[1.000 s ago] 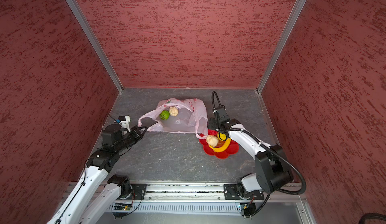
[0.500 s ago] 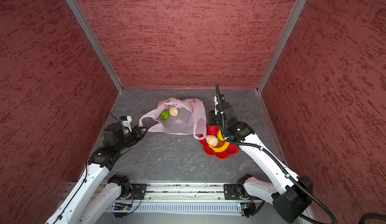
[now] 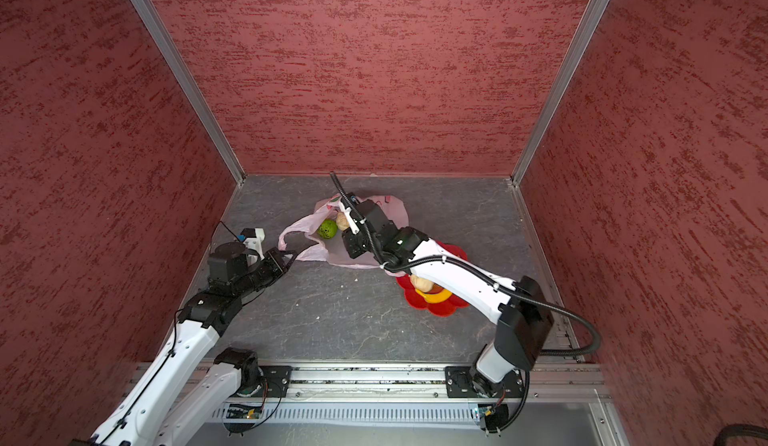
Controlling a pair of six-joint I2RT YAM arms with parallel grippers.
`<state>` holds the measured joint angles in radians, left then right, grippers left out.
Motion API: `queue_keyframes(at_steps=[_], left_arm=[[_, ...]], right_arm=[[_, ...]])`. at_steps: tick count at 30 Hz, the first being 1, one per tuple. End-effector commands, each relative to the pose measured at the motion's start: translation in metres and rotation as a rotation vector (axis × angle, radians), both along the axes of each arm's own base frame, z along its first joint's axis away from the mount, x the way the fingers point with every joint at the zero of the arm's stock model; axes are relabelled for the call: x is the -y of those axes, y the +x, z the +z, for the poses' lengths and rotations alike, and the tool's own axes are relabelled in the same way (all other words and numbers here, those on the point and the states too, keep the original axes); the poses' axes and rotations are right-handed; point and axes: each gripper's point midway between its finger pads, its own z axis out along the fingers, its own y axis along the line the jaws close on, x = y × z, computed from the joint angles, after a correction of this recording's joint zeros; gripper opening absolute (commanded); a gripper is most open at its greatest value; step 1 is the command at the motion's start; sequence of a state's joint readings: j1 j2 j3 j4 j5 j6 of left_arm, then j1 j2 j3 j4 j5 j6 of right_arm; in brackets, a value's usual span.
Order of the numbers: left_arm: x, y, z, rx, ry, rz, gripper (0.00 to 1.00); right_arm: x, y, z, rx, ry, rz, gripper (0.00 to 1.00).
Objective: Take the fake fruits out of the plastic bag
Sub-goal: 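Move the open right gripper from the plate back over the bag opening, then lower the right gripper into the bag toward the cream bun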
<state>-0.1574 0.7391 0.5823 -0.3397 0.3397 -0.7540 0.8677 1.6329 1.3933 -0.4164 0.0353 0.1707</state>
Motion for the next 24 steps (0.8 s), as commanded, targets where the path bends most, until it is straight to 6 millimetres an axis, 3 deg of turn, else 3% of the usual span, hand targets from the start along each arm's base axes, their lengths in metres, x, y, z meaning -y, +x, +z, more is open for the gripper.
queue_keyframes(at_steps=[1, 6, 24], left_arm=[[0.003, 0.005, 0.020, 0.049, -0.006, -0.015, 0.00], [0.003, 0.008, 0.028, 0.065, -0.001, -0.015, 0.00], [-0.005, -0.003, 0.021, 0.039, 0.036, 0.006, 0.00]], right_arm=[[-0.015, -0.001, -0.005, -0.011, -0.014, 0.072, 0.28], [-0.012, 0.007, -0.042, -0.036, -0.133, 0.063, 0.26], [-0.012, 0.067, -0.121, -0.131, -0.265, -0.063, 0.29]])
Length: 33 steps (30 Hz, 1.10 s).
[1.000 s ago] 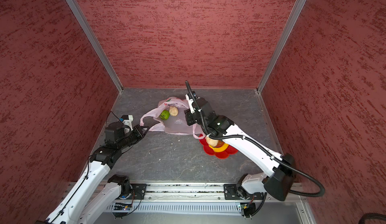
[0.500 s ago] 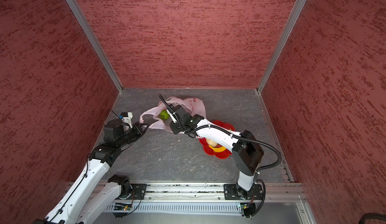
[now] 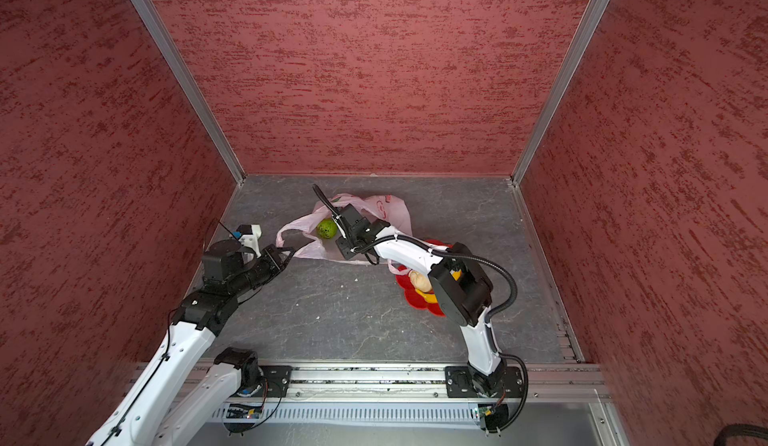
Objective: Take the fake fruits out of the plastic bag
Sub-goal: 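Lower the right gripper into the bag toward the cream bun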
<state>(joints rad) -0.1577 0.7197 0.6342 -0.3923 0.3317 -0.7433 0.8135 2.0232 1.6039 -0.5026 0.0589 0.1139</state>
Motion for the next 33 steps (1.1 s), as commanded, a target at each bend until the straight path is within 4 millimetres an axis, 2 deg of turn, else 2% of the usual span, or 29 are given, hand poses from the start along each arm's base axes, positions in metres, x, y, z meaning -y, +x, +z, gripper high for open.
queue_keyframes(at_steps=[1, 4, 9, 16, 20, 26, 33], left_arm=[[-0.003, 0.000, 0.003, 0.013, 0.028, 0.004, 0.00], [-0.003, 0.001, 0.002, 0.007, 0.032, 0.001, 0.00], [-0.003, -0.002, -0.003, -0.008, 0.039, -0.001, 0.00], [-0.006, -0.008, -0.015, -0.039, 0.055, -0.001, 0.00], [-0.006, -0.008, -0.021, -0.051, 0.063, -0.007, 0.00], [-0.004, -0.007, -0.026, -0.057, 0.066, -0.020, 0.00], [-0.002, -0.007, -0.029, -0.052, 0.053, -0.025, 0.00]], right_arm=[[0.003, 0.014, -0.008, 0.007, -0.039, -0.033, 0.29], [0.002, 0.021, -0.016, 0.008, -0.057, -0.040, 0.29], [0.004, 0.037, -0.013, 0.028, -0.055, -0.080, 0.31], [0.000, 0.063, -0.007, 0.056, 0.053, -0.251, 0.49], [-0.004, 0.074, -0.009, 0.054, 0.150, -0.365, 0.56], [-0.014, 0.086, -0.009, 0.054, 0.311, -0.474, 0.69], [-0.016, 0.098, -0.008, 0.069, 0.411, -0.569, 0.84]])
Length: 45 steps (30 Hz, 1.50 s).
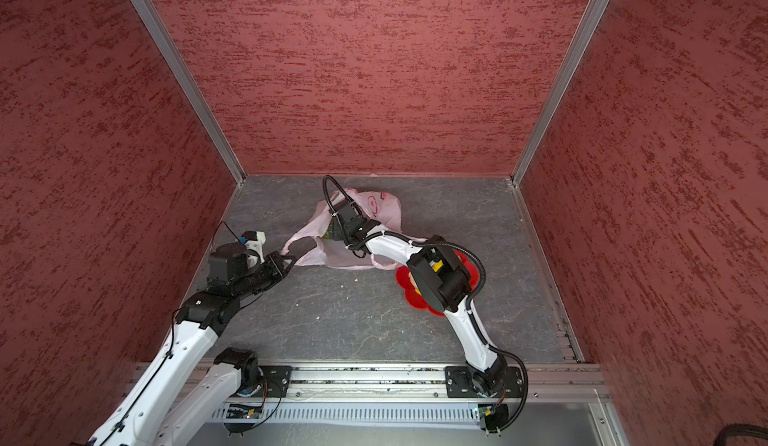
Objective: Take the fake fruits out of the plastic bag
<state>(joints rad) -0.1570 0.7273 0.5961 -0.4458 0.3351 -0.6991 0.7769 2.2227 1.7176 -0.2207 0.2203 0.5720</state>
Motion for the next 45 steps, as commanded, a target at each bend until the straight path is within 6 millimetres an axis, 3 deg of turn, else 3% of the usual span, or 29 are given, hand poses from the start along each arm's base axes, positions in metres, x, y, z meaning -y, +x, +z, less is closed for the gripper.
queue_keyframes(at_steps=[1, 5, 14, 25, 37, 45], left_arm=[[-0.001, 0.002, 0.001, 0.028, 0.005, -0.002, 0.00], [-0.002, 0.008, 0.004, 0.044, 0.004, 0.007, 0.00], [-0.008, 0.041, 0.007, 0.064, 0.050, 0.055, 0.00], [-0.014, 0.072, -0.010, -0.008, 0.094, 0.081, 0.00], [-0.013, 0.093, -0.033, -0.077, 0.094, 0.064, 0.00], [-0.009, 0.105, -0.045, -0.107, 0.073, 0.045, 0.00]], right_arm=[[0.000, 0.015, 0.007, 0.033, 0.107, -0.110, 0.86], [-0.001, 0.020, 0.007, 0.031, 0.157, -0.149, 0.87], [0.002, 0.029, 0.006, 0.038, 0.156, -0.187, 0.86], [0.004, 0.044, -0.001, 0.032, 0.178, -0.184, 0.86], [-0.012, 0.063, -0.007, 0.062, 0.255, -0.131, 0.86], [-0.011, 0.076, -0.018, 0.050, 0.241, -0.159, 0.85]])
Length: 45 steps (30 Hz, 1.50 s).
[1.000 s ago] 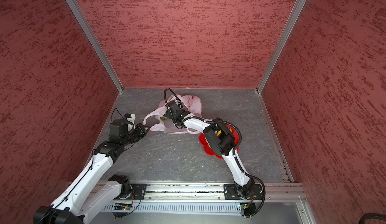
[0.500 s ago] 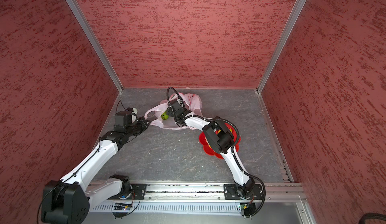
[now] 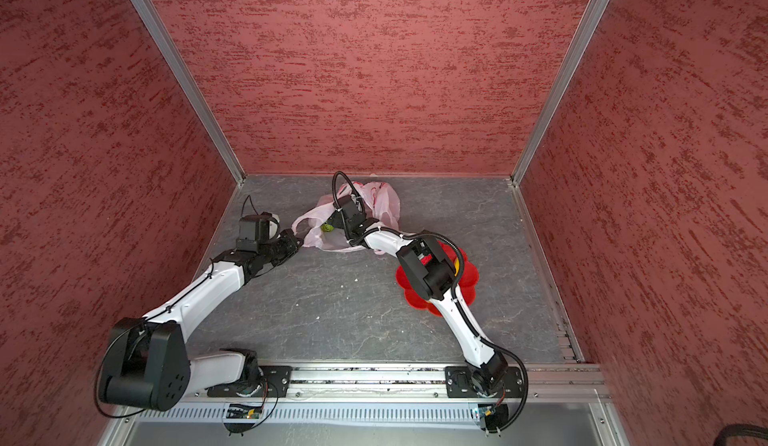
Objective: Take the fake fruits out of the plastic bag
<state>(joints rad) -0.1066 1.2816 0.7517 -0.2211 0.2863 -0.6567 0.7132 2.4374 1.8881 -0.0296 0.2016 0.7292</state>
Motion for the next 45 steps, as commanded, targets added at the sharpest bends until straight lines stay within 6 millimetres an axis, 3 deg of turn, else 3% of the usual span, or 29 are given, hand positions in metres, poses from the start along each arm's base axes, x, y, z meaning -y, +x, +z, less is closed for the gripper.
queue_keyframes(at_steps=[1, 14, 27, 37, 45], left_arm=[[0.004, 0.011, 0.010, 0.041, -0.013, -0.023, 0.00], [0.009, 0.012, 0.006, 0.034, -0.047, -0.049, 0.00], [0.011, 0.011, 0.002, 0.026, -0.057, -0.059, 0.00], [0.012, 0.015, -0.005, 0.011, -0.058, -0.058, 0.00], [0.011, 0.014, -0.007, 0.007, -0.053, -0.056, 0.00]], right_arm=[[0.002, 0.011, 0.004, 0.010, 0.018, -0.026, 0.85], [0.016, 0.026, -0.014, -0.027, 0.010, -0.122, 0.79], [0.017, 0.030, -0.028, -0.041, 0.024, -0.129, 0.71], [0.017, 0.031, -0.027, -0.017, 0.030, -0.113, 0.49], [0.021, 0.028, -0.025, -0.008, 0.034, -0.114, 0.39]])
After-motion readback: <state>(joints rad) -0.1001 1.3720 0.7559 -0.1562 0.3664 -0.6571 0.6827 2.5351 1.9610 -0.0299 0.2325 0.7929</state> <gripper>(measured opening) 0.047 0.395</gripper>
